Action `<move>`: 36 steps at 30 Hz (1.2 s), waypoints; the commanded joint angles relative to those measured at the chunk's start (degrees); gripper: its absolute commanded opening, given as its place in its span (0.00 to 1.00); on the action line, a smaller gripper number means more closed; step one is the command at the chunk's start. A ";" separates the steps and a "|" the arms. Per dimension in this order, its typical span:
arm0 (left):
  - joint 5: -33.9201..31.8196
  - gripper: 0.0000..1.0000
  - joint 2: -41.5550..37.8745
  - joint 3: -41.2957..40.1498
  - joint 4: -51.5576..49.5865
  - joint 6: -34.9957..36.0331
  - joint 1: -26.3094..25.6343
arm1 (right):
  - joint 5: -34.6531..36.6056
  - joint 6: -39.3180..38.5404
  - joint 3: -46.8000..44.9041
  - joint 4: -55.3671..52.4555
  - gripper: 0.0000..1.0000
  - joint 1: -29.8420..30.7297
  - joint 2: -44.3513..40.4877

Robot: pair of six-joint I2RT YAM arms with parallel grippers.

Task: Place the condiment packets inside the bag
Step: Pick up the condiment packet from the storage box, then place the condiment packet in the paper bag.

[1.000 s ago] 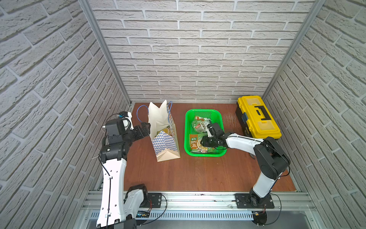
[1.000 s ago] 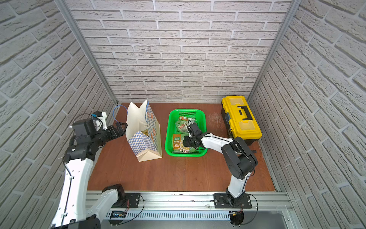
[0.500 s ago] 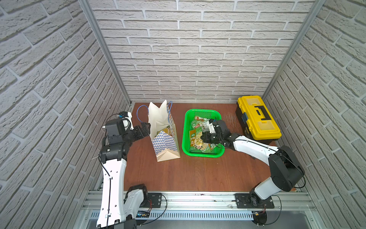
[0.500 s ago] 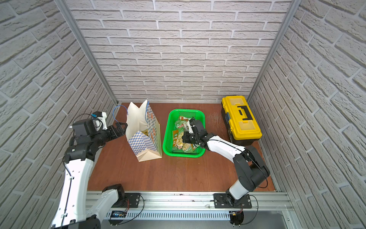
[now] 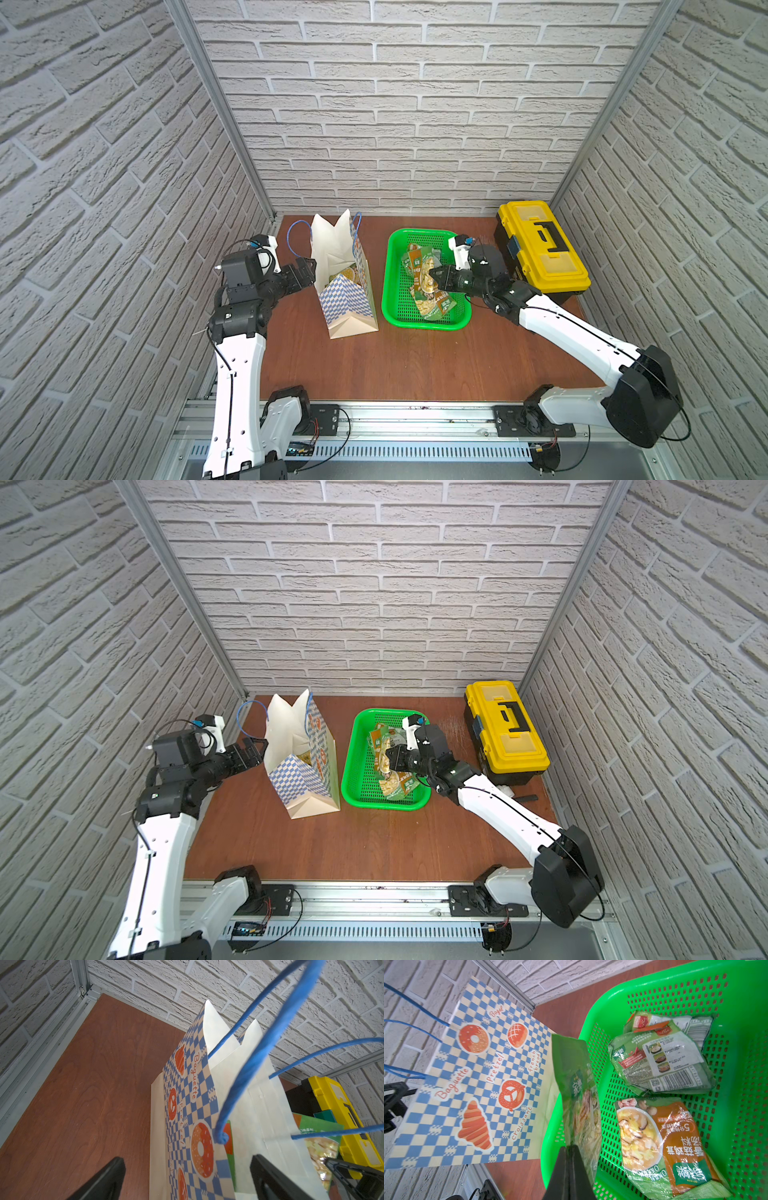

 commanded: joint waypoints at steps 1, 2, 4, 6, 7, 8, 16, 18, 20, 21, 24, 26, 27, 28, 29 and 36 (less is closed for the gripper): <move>0.88 0.98 -0.75 -0.60 2.78 0.42 0.43 | 0.44 -0.99 -0.20 2.78 0.03 0.64 -4.04; 0.88 0.98 -0.76 -0.60 2.78 0.43 0.39 | 0.42 -1.18 0.37 2.61 0.03 0.90 -4.96; 0.97 0.98 -0.78 -0.60 2.86 0.43 0.45 | 0.65 -1.84 1.80 1.98 0.03 1.62 -6.67; 1.07 0.98 -0.66 -0.60 2.87 0.43 0.38 | 1.01 -2.57 3.83 0.94 0.03 2.38 -7.96; 1.15 0.98 -0.58 -0.61 2.87 0.35 0.49 | 1.29 -3.00 5.01 0.40 0.03 2.81 -8.41; 1.24 0.98 -0.56 -0.60 2.87 0.34 0.47 | 1.28 -3.30 6.27 -0.05 0.03 3.16 -8.77; 1.23 0.98 -0.40 -0.76 2.87 0.25 0.47 | 0.65 -4.76 15.44 -0.95 0.03 7.47 -7.56; 1.28 0.98 -0.40 -0.77 2.93 0.25 0.48 | 0.75 -5.16 17.84 -0.97 0.03 8.98 -6.64; 1.32 0.98 -0.51 -0.84 3.02 0.17 0.50 | 1.10 -5.86 20.71 -1.27 0.03 10.65 -5.41; 1.37 0.98 -0.49 -0.86 3.09 0.16 0.46 | 1.26 -6.28 21.96 -1.41 0.03 11.34 -4.89; 1.42 0.98 -0.75 -0.86 3.13 0.16 0.51 | 1.38 -7.30 26.38 -2.10 0.03 13.64 -2.74; 1.26 0.98 -1.00 -0.86 3.09 0.25 0.63 | 1.83 -8.02 29.18 -2.26 0.03 15.14 -1.34; 1.17 0.98 -1.25 -0.92 3.11 0.33 0.62 | 2.06 -8.21 30.49 -2.39 0.03 15.68 -0.66; 0.85 0.98 -1.52 -0.95 3.13 0.34 0.61 | 2.16 -8.41 31.98 -2.55 0.03 16.19 0.36; 0.58 0.98 -1.78 -0.95 3.09 0.43 0.57 | 2.17 -8.51 33.73 -2.79 0.03 16.67 1.28; -0.47 0.98 -3.11 -1.48 3.75 0.43 0.56 | 1.57 -9.00 41.63 -3.41 0.03 19.17 7.44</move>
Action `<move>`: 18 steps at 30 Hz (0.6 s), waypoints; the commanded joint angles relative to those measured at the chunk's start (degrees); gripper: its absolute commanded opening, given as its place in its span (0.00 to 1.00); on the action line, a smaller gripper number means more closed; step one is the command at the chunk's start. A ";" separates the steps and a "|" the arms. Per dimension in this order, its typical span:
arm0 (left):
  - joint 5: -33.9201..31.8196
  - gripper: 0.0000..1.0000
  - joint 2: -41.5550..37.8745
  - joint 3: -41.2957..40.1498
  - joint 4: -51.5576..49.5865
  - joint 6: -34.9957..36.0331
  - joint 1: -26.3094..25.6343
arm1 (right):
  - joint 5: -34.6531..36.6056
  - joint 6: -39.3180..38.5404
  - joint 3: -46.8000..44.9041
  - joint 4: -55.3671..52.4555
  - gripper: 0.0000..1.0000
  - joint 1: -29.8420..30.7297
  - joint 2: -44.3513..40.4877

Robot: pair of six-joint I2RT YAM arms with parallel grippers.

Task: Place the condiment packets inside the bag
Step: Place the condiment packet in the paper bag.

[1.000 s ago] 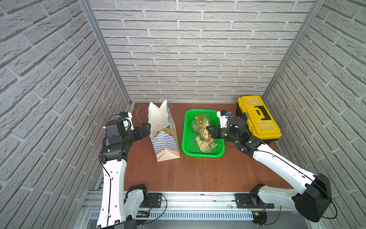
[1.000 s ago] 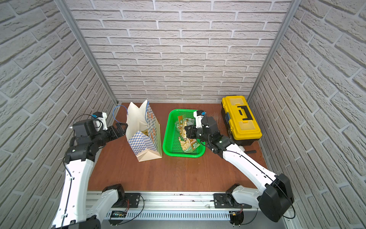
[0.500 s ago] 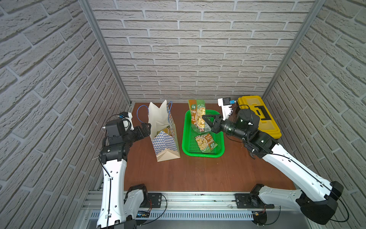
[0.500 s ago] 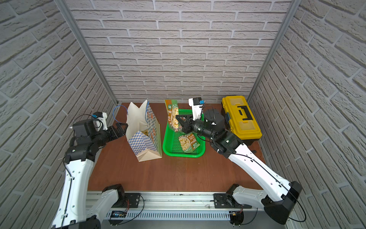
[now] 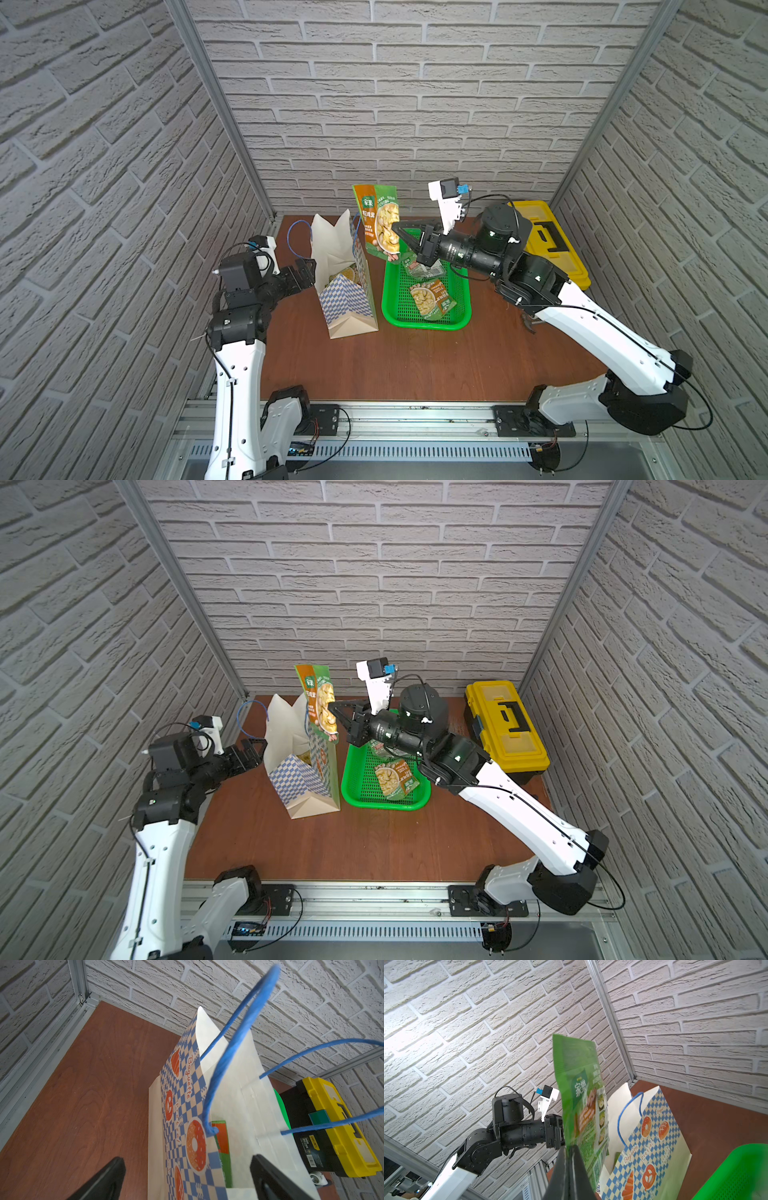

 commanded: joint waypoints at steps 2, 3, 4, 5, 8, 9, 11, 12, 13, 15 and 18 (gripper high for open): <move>-1.05 0.98 -0.49 -0.98 3.11 0.50 0.38 | -0.41 -1.04 3.93 2.24 0.03 1.36 2.74; -1.09 0.98 -0.50 -0.89 3.07 0.51 0.39 | -0.48 -1.05 4.61 2.32 0.03 1.52 3.47; -1.12 0.98 -0.56 -0.89 3.00 0.54 0.41 | -0.56 -1.05 5.41 2.42 0.03 1.77 4.24; -1.03 0.98 -0.65 -0.92 3.07 0.51 0.44 | -0.47 -0.95 6.15 2.52 0.03 1.94 5.15; -0.92 0.98 -0.83 -0.98 3.23 0.44 0.40 | -0.81 -1.05 8.93 1.99 0.03 2.58 7.81; -0.92 0.98 -0.83 -1.06 3.24 0.43 0.42 | -0.57 -1.25 9.56 1.84 0.03 2.75 8.48; -0.93 0.98 -0.55 -0.98 3.17 0.43 0.43 | -0.46 -1.51 10.68 1.67 0.03 3.17 9.86; -0.85 0.98 -0.44 -0.98 3.16 0.40 0.43 | -0.41 -1.61 11.01 1.70 0.03 3.28 10.39; -0.84 0.98 -0.44 -0.98 3.16 0.43 0.41 | -0.16 -1.70 11.47 1.63 0.03 3.36 11.09; -0.92 0.98 -0.39 -0.98 3.07 0.43 0.40 | -0.15 -1.72 12.31 1.37 0.03 3.48 12.54; -1.19 0.98 -0.57 -1.07 3.16 0.43 0.40 | 1.10 -2.50 14.52 -0.19 0.03 3.59 14.97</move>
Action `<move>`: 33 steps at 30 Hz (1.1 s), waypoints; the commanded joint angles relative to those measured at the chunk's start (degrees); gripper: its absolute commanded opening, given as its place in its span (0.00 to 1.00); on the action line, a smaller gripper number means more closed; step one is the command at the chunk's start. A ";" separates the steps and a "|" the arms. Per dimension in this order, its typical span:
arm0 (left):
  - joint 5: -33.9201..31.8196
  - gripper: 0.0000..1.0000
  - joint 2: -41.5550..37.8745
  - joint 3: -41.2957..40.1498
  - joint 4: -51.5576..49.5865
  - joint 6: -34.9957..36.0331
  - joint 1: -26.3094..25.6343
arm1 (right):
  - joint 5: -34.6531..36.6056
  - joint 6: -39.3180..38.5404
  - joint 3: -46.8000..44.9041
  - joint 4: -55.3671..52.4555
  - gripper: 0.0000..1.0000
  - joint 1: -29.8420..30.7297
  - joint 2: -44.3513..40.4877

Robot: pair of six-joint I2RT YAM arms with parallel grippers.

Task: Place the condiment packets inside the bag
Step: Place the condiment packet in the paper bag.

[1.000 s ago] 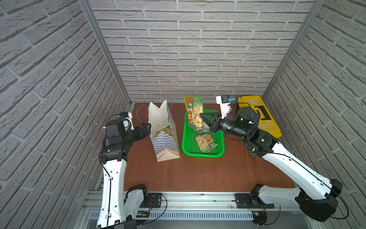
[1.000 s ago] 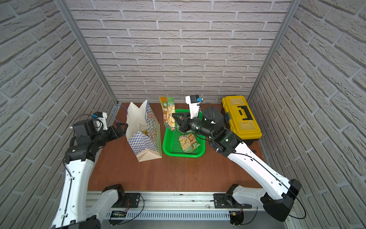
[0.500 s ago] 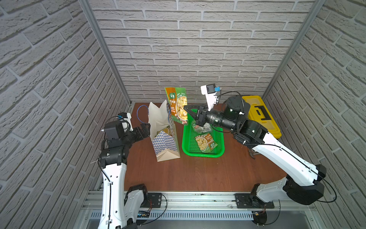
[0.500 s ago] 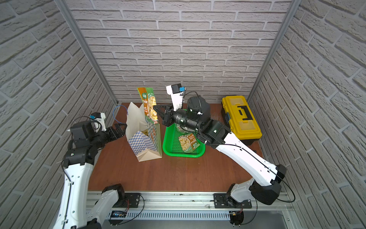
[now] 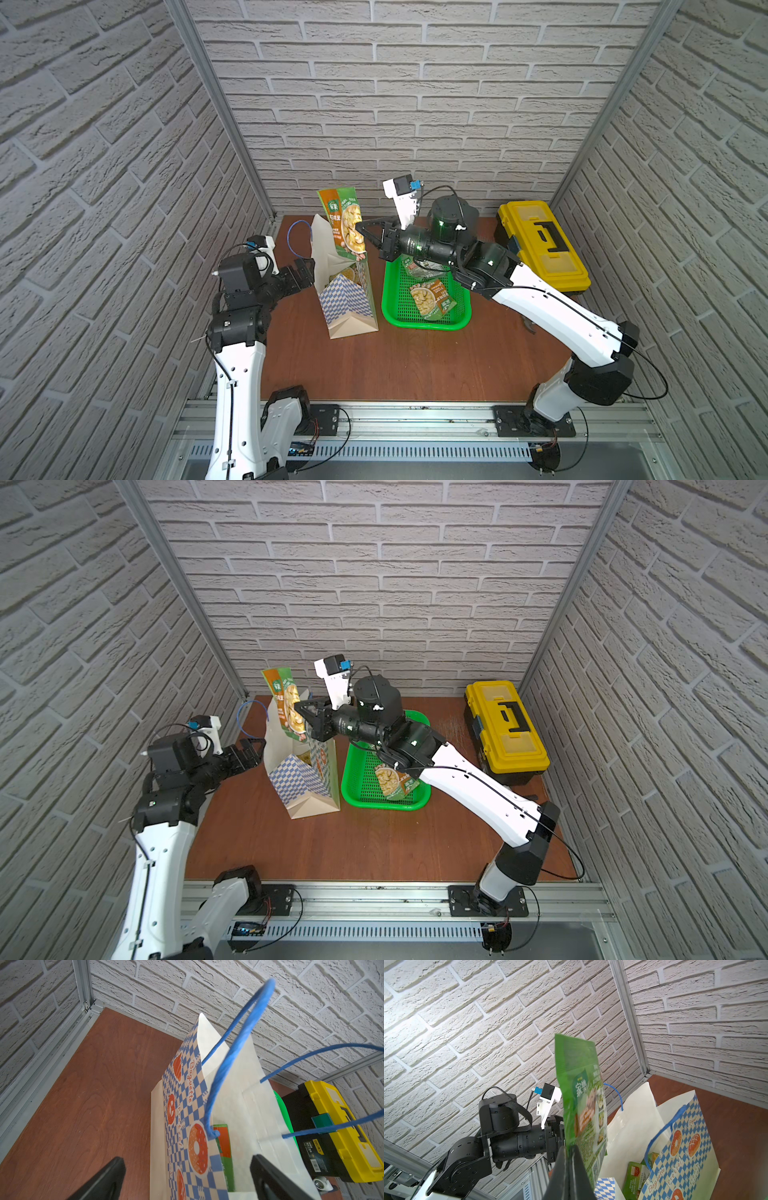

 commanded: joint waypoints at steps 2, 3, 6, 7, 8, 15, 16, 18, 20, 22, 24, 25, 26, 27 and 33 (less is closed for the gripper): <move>-0.41 0.98 -0.28 -0.80 2.28 0.42 0.41 | 2.10 -2.18 4.25 -0.31 0.03 0.65 2.81; -0.41 0.98 -0.21 -0.87 2.28 0.43 0.36 | 2.51 -2.42 5.15 -0.98 0.03 0.70 3.73; -0.41 0.98 0.07 -0.63 2.02 0.51 0.36 | 3.89 -2.84 6.46 -2.33 0.03 0.71 6.21; -0.44 0.98 0.03 -0.63 2.01 0.51 0.42 | 4.46 -2.97 6.85 -2.92 0.03 0.77 7.02; -0.41 0.98 -0.14 -0.71 2.08 0.51 0.46 | 5.00 -2.99 7.16 -3.39 0.03 0.79 7.88; -0.01 0.98 0.21 -0.63 2.02 0.45 0.44 | 6.00 -1.96 8.52 -5.67 0.03 1.09 12.37; -0.05 0.98 0.08 -0.69 2.02 0.43 0.47 | 6.14 -2.01 9.24 -6.56 0.03 1.13 13.23; -0.23 0.98 -0.06 -0.72 2.10 0.43 0.42 | 6.73 -2.02 10.77 -8.40 0.03 1.22 14.76; -0.34 0.98 0.01 -0.70 2.02 0.51 0.44 | 7.96 -1.99 12.13 -10.70 0.03 1.35 16.21; -0.26 0.98 0.18 -0.71 2.02 0.52 0.67 | 8.81 -2.03 12.96 -12.21 0.03 1.46 17.24; -0.32 0.98 0.34 -0.71 2.02 0.55 0.69 | 9.26 -2.02 14.07 -13.76 0.03 1.49 18.38; -0.42 0.98 0.51 -0.72 2.02 0.51 0.75 | 9.36 -1.95 14.78 -14.72 0.03 1.66 18.97; -0.46 0.98 0.62 -0.72 1.93 0.47 0.76 | 9.28 -2.03 15.43 -15.50 0.03 1.69 19.01; -0.40 0.98 0.65 -0.65 1.89 0.50 0.75 | 9.39 -2.08 16.03 -16.32 0.03 1.83 20.91; -0.05 0.98 0.86 -0.72 2.00 0.46 0.97 | 10.07 -2.50 18.35 -19.68 0.03 2.11 24.23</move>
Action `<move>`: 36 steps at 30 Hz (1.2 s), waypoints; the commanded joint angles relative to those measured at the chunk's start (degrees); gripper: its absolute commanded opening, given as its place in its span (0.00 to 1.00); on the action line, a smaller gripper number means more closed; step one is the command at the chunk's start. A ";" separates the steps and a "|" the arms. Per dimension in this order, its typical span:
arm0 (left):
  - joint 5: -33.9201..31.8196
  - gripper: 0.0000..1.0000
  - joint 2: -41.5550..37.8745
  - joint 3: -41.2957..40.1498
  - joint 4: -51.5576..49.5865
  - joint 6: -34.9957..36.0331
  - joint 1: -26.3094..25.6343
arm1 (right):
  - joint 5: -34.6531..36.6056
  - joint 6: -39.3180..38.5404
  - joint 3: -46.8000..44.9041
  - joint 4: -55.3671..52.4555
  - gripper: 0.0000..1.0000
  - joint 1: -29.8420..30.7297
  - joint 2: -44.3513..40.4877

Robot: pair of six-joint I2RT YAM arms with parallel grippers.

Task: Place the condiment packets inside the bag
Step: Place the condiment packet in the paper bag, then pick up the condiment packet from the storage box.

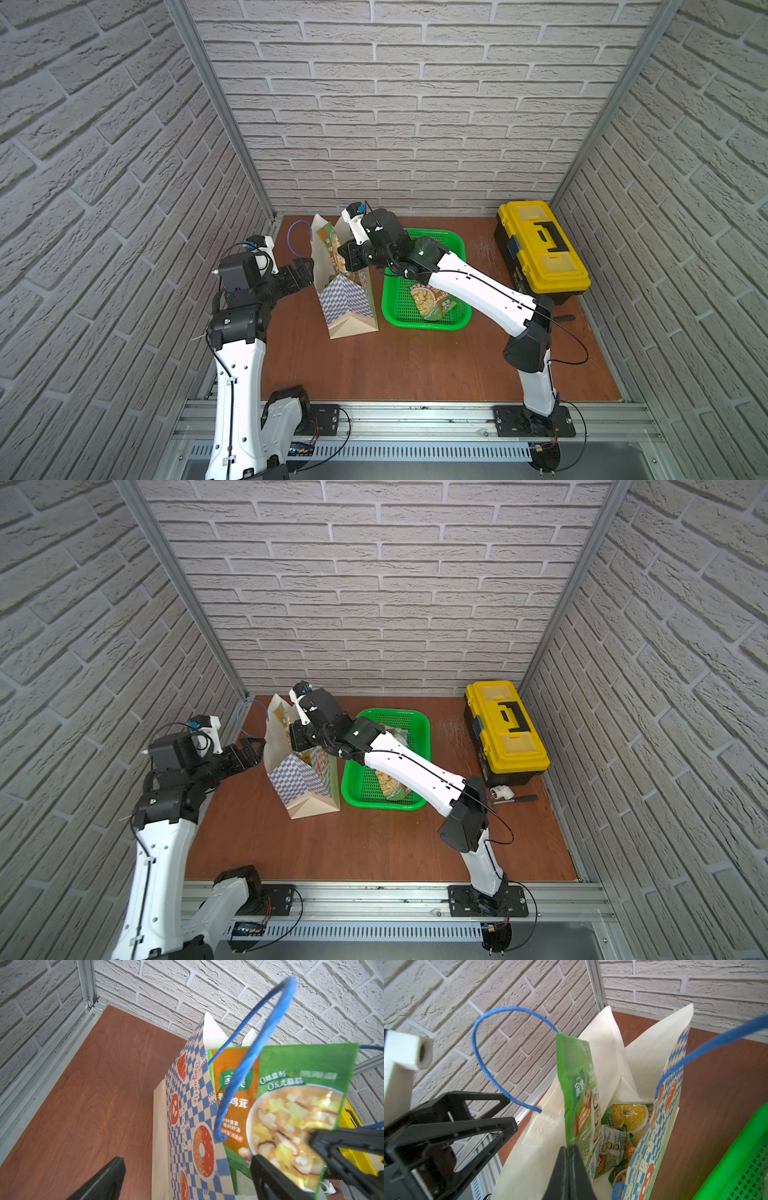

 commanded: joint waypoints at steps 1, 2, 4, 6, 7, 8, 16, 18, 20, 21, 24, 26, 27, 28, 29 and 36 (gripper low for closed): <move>0.34 0.98 0.25 -0.63 1.97 0.43 0.62 | 0.77 -1.13 1.92 -1.69 0.03 0.64 1.52; 0.45 0.98 0.33 -0.63 2.01 0.43 0.69 | 0.82 -1.34 2.38 -2.29 0.03 0.66 2.14; 0.80 0.98 0.47 -0.62 1.97 0.34 1.03 | 0.95 -1.50 3.08 -2.78 0.03 0.66 3.09; 1.24 0.98 0.55 -0.63 2.10 0.17 1.31 | 0.65 -1.84 4.44 -3.66 0.03 0.62 3.77; 1.29 0.98 0.59 -0.63 2.11 0.16 1.50 | 0.56 -2.09 5.33 -4.60 0.05 0.66 4.07; 1.34 0.98 0.46 -0.63 2.11 0.10 1.70 | 0.36 -2.30 6.20 -5.30 0.09 0.66 4.23; 1.49 0.98 0.37 -0.72 2.19 0.06 1.82 | 0.43 -4.23 8.80 -7.13 0.49 0.54 2.12; 1.51 0.98 0.35 -0.72 2.19 0.07 1.84 | 0.28 -4.84 9.71 -8.14 0.50 0.57 1.44; 1.52 0.98 0.27 -0.72 2.19 0.16 1.95 | 0.09 -5.50 9.20 -8.35 0.50 0.57 -0.43; 1.46 0.98 0.28 -0.72 2.19 0.23 1.97 | -0.05 -5.79 8.72 -8.09 0.51 0.51 -1.50; 0.93 0.98 0.34 -0.72 2.04 0.34 1.96 | -0.30 -7.21 6.76 -7.39 0.55 0.26 -5.47; 0.82 0.98 0.25 -0.54 1.84 0.43 2.03 | -1.13 -7.47 6.71 -8.26 0.55 -0.79 -7.12; 0.71 0.98 0.21 -0.63 1.84 0.43 2.05 | -1.37 -7.51 6.39 -8.49 0.55 -1.30 -7.86; 0.72 0.98 0.12 -0.71 1.93 0.43 2.06 | -1.51 -7.61 5.35 -8.25 0.56 -1.77 -9.11; 0.79 0.98 -0.12 -0.71 2.08 0.43 2.02 | -1.29 -7.76 3.59 -7.60 0.56 -2.03 -10.62; 3.97 0.98 -2.79 -2.05 5.00 -0.62 2.05 | -1.24 -7.74 -9.66 -3.57 0.61 -5.62 -20.08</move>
